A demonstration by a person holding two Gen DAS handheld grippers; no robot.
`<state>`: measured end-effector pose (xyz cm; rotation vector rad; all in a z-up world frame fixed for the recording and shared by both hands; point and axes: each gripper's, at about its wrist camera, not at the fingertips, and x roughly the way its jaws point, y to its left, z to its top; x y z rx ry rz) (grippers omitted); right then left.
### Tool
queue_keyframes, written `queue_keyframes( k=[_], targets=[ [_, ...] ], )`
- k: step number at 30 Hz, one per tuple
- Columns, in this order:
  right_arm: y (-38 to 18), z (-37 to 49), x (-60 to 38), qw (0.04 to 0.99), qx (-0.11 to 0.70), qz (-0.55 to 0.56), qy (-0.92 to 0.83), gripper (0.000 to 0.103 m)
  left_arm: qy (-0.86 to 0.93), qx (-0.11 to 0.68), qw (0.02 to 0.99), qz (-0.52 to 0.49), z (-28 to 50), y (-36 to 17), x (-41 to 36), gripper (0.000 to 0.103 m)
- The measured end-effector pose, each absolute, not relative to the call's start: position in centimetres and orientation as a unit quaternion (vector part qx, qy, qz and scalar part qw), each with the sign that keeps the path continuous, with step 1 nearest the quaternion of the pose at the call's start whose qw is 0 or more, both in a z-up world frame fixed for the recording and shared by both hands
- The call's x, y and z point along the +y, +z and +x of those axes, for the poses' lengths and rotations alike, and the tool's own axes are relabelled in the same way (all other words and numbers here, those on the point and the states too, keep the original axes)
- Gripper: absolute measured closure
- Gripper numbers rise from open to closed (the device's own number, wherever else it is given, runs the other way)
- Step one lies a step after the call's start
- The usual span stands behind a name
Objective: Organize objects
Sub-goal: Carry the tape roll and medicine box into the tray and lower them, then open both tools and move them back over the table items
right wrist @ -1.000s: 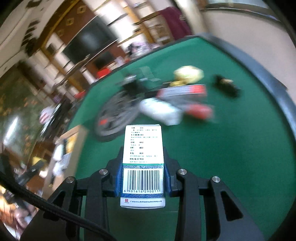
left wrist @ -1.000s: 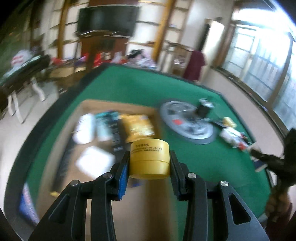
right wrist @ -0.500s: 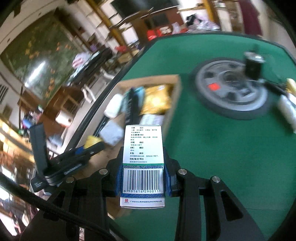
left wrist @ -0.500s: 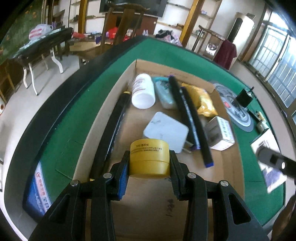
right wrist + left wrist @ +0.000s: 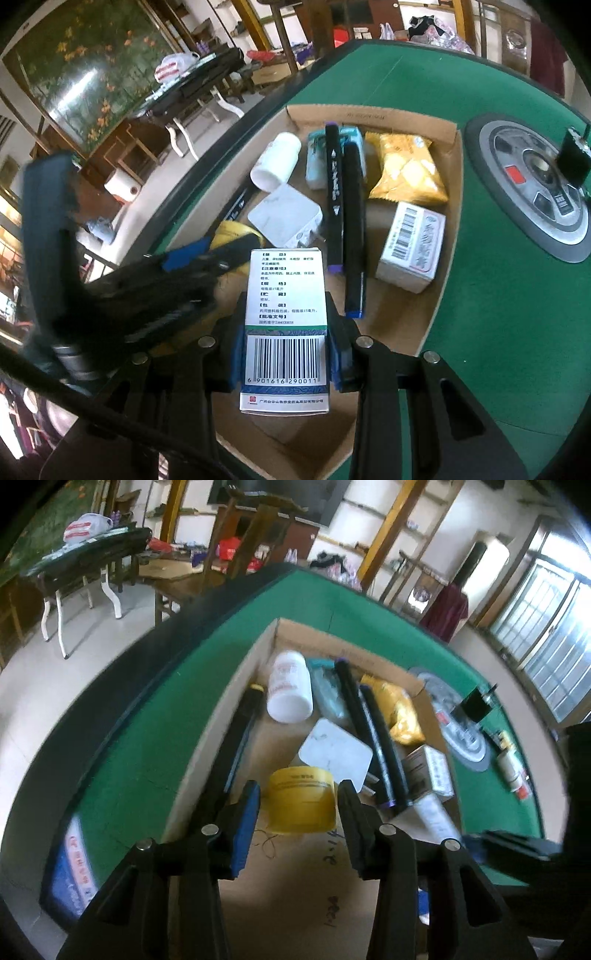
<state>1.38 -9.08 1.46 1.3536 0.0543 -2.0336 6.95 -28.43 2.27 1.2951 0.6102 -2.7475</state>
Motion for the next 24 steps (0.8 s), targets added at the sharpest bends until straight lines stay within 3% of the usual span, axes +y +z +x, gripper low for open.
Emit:
queue_keyframes(
  k=[3,19,21,24],
  targets=[
    [0.7,1.1,-9.7,0.340,0.028,0.531,-0.776,0.071,-0.894,0.217,0.023,0.391,8.2,3.4,-29.5,0.054],
    [0.0,0.5,-11.0,0.317,0.070,0.524,-0.788,0.071,-0.888,0.259,0.026,0.379,9.5,3.8,-30.5,0.053],
    [0.2,0.3,-10.7,0.321,0.052,0.527,-0.785,0.070,-0.888,0.260,0.028,0.378,9.6,3.9,-30.4,0.047],
    [1.4,0.3,-9.3,0.322,0.032,0.514,-0.794,0.060,-0.886,0.268,0.025,0.377,9.9,4.2,-30.3,0.043]
  ],
)
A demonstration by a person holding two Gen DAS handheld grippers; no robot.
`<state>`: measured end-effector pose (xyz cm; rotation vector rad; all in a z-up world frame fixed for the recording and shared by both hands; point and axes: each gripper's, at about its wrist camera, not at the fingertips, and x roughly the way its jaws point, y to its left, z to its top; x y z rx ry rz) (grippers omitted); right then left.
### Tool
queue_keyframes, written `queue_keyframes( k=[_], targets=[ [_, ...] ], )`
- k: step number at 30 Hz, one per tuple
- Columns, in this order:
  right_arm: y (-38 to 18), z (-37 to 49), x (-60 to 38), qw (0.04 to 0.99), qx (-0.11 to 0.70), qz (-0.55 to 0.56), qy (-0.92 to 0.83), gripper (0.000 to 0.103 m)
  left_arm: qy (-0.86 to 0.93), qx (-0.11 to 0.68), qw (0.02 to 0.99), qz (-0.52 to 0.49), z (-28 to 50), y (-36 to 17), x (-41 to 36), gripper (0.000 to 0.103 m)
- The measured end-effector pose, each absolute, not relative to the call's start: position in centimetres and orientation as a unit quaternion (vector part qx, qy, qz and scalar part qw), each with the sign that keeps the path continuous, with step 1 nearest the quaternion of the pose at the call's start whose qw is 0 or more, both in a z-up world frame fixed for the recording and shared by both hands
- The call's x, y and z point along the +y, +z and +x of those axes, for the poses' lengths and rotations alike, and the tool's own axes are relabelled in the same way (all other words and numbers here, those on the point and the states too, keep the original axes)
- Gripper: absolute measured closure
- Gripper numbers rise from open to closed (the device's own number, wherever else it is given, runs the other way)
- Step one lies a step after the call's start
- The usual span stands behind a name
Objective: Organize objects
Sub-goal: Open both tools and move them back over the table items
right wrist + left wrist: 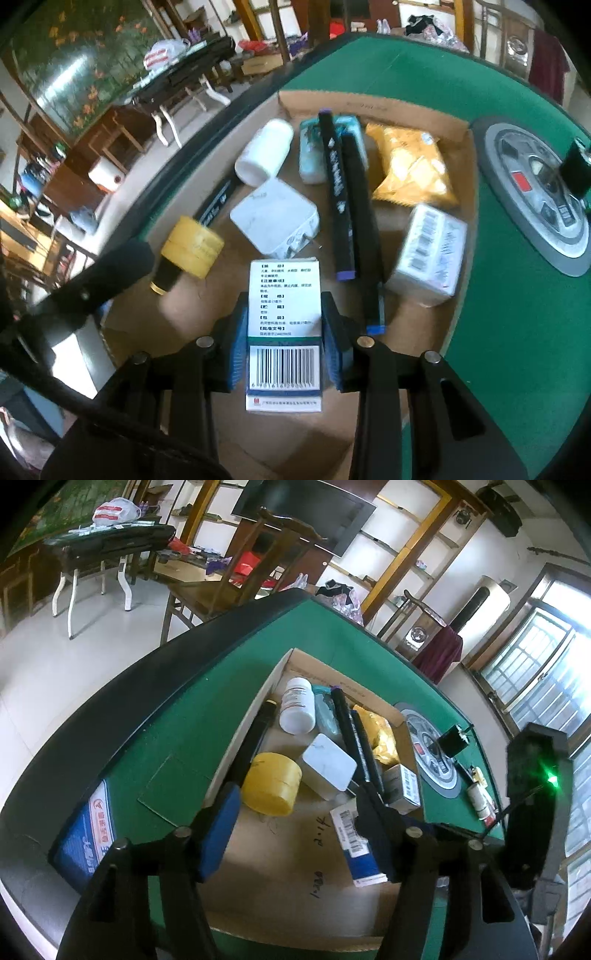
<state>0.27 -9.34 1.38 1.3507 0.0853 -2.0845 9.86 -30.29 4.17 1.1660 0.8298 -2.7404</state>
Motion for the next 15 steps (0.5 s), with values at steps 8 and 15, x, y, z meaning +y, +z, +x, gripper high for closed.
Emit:
queue_keyframes(
  k=[8,15],
  targets=[
    [6.7,2.3,-0.2,0.265,0.001,0.386,-0.884,0.047,-0.903,0.264,-0.050,0.335,11.3,7.2,-27.1,0.040],
    [8.1,-1.9,11.4,0.052,0.048,0.355,-0.932,0.005,-0.927,0.188,-0.144,0.291,12.1,9.9,-20.6,0.030]
  ],
)
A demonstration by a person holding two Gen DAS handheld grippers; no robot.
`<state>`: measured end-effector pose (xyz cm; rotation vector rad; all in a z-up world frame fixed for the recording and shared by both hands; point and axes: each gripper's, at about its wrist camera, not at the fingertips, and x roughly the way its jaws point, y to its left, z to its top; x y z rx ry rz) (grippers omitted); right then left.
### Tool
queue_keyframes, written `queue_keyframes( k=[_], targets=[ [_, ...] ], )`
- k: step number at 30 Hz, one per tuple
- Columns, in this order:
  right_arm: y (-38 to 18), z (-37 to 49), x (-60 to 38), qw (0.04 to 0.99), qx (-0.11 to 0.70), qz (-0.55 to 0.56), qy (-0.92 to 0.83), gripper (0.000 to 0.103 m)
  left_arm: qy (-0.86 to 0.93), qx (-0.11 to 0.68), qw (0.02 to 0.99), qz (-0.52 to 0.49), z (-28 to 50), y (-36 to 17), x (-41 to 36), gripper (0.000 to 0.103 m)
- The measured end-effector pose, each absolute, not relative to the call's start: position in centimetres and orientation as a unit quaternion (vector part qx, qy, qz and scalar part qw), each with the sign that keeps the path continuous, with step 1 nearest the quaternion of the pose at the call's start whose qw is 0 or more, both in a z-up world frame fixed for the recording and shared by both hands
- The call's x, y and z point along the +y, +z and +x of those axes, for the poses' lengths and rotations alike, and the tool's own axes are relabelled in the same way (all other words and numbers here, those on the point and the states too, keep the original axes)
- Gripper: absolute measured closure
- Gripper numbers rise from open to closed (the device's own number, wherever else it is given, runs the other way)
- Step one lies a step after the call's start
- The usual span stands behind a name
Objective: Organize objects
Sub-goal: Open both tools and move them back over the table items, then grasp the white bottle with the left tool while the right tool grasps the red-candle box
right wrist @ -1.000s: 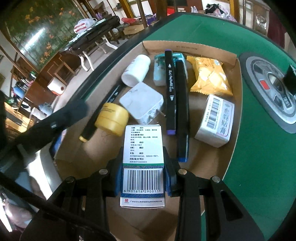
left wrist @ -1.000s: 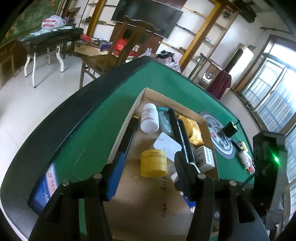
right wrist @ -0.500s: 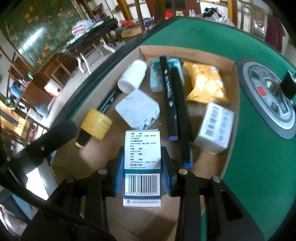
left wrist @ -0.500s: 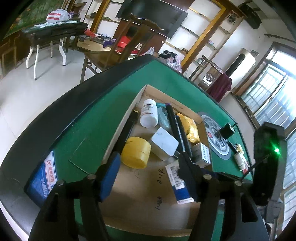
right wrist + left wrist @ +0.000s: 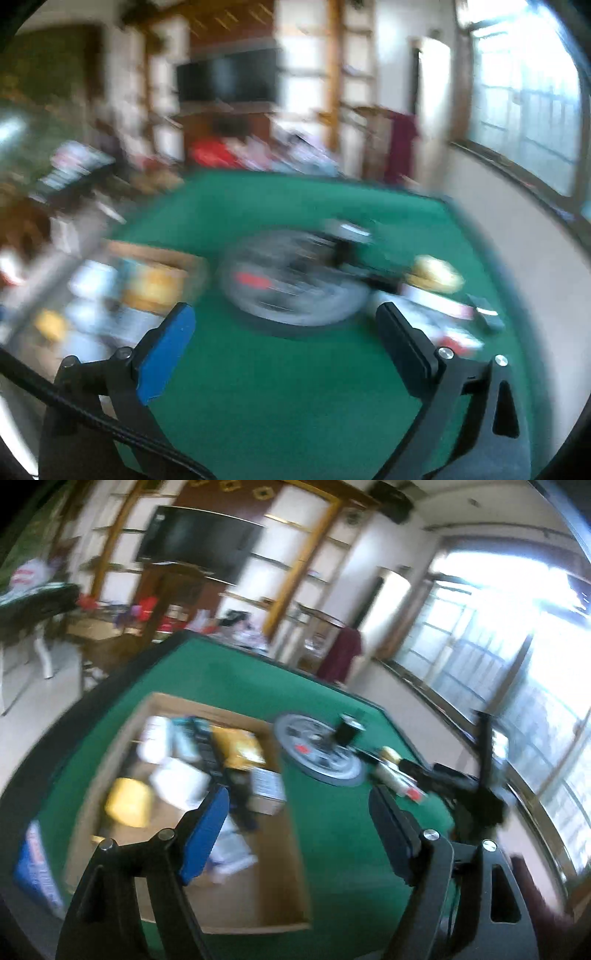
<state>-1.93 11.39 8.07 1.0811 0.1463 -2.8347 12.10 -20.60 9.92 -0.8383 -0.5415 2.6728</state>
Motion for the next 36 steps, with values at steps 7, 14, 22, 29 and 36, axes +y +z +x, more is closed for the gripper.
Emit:
queue_keyframes(
  k=[7,14,22,29,36],
  targets=[
    [6.6,-8.0,23.4,0.019,-0.083,0.418,-0.904,0.005,0.910,-0.172,0.168,-0.339,10.6,8.7,-16.6,0.030],
    [2.1,-11.5,26.3,0.045,-0.133,0.477,-0.867,0.005,0.907,-0.167,0.155,-0.354,10.7,8.4,-15.3,0.030],
    [0.6,-8.3,23.6,0.214,-0.228,0.488,-0.815,0.005,0.900,-0.155,0.159,-0.374,9.5,8.0,-13.4,0.030],
    [0.9,-6.8,21.0,0.130,-0.113,0.479,-0.861,0.006,0.894,-0.148,0.165,-0.390,7.0,8.0,-10.8,0.030],
    [-0.4,-8.8,19.4,0.056,-0.043,0.479,-0.875,0.075,0.914,-0.065,0.184,-0.357,3.6,10.7,-5.8,0.030]
  ],
)
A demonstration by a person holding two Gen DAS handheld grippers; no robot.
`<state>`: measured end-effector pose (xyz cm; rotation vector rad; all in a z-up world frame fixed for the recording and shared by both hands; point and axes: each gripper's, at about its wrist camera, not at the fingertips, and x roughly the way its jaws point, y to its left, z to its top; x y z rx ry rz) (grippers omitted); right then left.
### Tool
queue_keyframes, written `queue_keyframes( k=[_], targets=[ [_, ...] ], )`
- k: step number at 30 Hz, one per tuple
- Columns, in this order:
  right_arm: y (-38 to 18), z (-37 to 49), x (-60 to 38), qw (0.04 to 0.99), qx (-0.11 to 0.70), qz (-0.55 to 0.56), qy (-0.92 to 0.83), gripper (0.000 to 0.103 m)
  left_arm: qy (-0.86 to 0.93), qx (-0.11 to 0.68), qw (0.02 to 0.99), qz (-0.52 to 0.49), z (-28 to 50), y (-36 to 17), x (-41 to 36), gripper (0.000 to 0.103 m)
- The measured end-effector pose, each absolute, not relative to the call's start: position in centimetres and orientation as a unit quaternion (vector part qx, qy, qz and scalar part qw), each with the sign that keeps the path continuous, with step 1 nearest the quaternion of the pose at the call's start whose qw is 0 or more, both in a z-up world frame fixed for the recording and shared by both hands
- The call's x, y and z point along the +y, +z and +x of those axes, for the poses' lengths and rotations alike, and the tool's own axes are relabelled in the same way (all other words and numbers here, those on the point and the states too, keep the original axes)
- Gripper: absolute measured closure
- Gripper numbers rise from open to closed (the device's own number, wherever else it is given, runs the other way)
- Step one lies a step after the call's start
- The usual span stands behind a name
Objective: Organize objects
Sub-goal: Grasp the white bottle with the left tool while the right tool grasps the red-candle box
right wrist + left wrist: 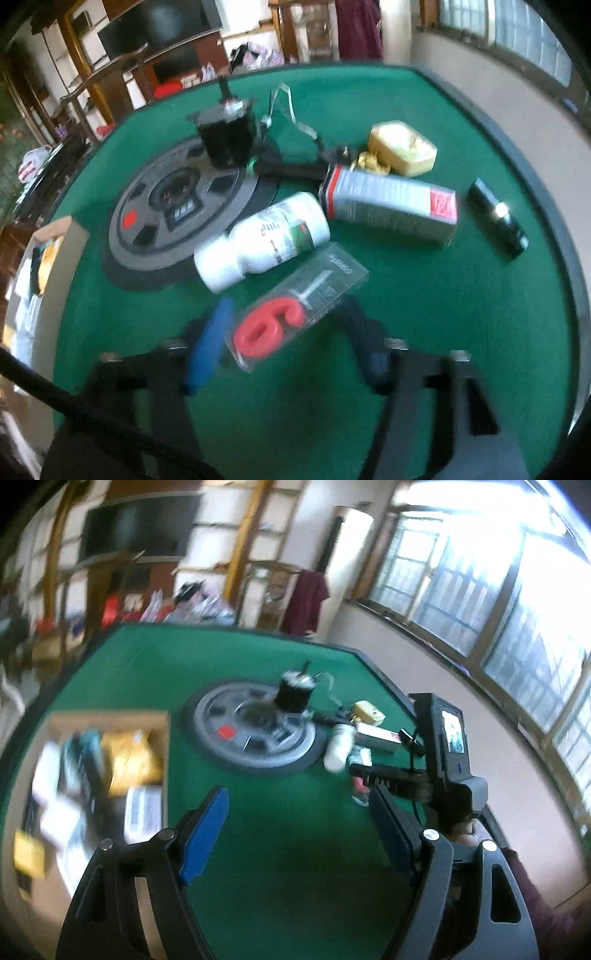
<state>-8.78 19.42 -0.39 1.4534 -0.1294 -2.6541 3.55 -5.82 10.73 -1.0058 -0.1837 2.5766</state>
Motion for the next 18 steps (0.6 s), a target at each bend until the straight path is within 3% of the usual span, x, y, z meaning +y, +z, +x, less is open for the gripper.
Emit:
queue_keyframes(
  k=[7,12,15,18],
  targets=[
    [-0.4,-7.6,25.8,0.034,-0.098,0.467,-0.878,0.078,0.890,0.054,0.228,-0.392,-2.0,9.0,1.7,0.030],
    [-0.9,-7.3,29.7,0.064,-0.182,0.461,-0.866,0.077,0.871,-0.022,0.218,-0.440,-6.1,6.0,4.7,0.030],
    [-0.6,-7.2,29.6,0.063,-0.175,0.458,-0.869,0.077,0.870,-0.086,0.193,-0.446,-7.9,4.9,5.4,0.030],
    [-0.4,-7.2,29.1,0.059,-0.164,0.457,-0.872,0.077,0.871,-0.102,0.152,-0.455,-9.9,3.5,6.7,0.030]
  ],
)
